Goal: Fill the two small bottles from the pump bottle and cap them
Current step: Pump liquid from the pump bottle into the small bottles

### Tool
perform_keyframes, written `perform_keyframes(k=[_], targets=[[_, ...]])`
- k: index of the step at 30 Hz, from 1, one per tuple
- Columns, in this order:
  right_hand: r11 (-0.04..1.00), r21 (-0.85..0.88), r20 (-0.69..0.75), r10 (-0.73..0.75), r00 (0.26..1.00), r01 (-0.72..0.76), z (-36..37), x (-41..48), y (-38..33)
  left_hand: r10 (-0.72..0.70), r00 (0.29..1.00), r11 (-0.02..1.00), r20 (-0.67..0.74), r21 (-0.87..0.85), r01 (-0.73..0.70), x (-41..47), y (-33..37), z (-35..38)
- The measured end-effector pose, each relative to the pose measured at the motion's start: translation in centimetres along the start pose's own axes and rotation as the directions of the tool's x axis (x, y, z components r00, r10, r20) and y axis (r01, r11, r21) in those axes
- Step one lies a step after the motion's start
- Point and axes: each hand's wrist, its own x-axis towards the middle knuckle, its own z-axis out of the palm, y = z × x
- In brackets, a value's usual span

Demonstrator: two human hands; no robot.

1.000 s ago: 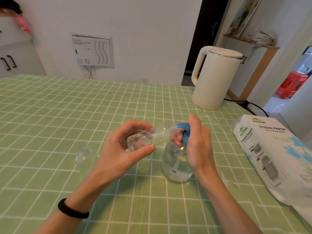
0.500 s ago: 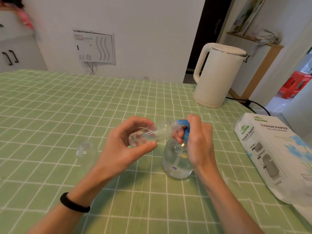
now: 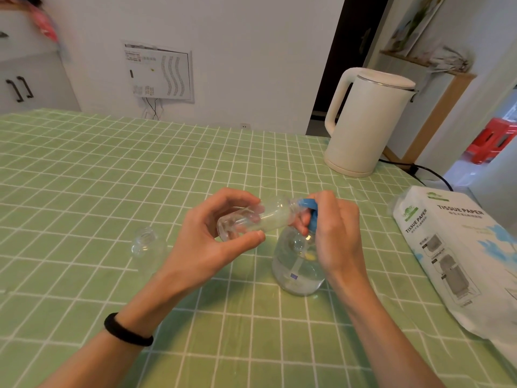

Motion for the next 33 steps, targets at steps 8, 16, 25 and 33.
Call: perform_keyframes(k=[8,16,25,33], targets=[[0.999,0.024,0.002,0.031,1.0,-0.031,0.09,-0.04,-0.2,0.006,1.0,1.0,-0.013,0.009,-0.006,0.11,0.0,-0.2],[1.0,-0.012,0.022,-0.021,1.0,0.021,-0.07,0.13,-0.06,0.005,1.0,1.0,-0.003,0.023,-0.005,0.04,0.03,0.03],[0.999,0.029,-0.002,0.015,1.0,-0.015,0.12,-0.03,-0.05,0.005,1.0,1.0,-0.008,0.005,-0.005,0.12,-0.11,-0.3],[1.0,-0.011,0.027,-0.013,1.0,0.013,-0.12,0.14,0.0,-0.001,1.0,1.0,0.0,0.018,0.001,-0.02,-0.09,-0.04]])
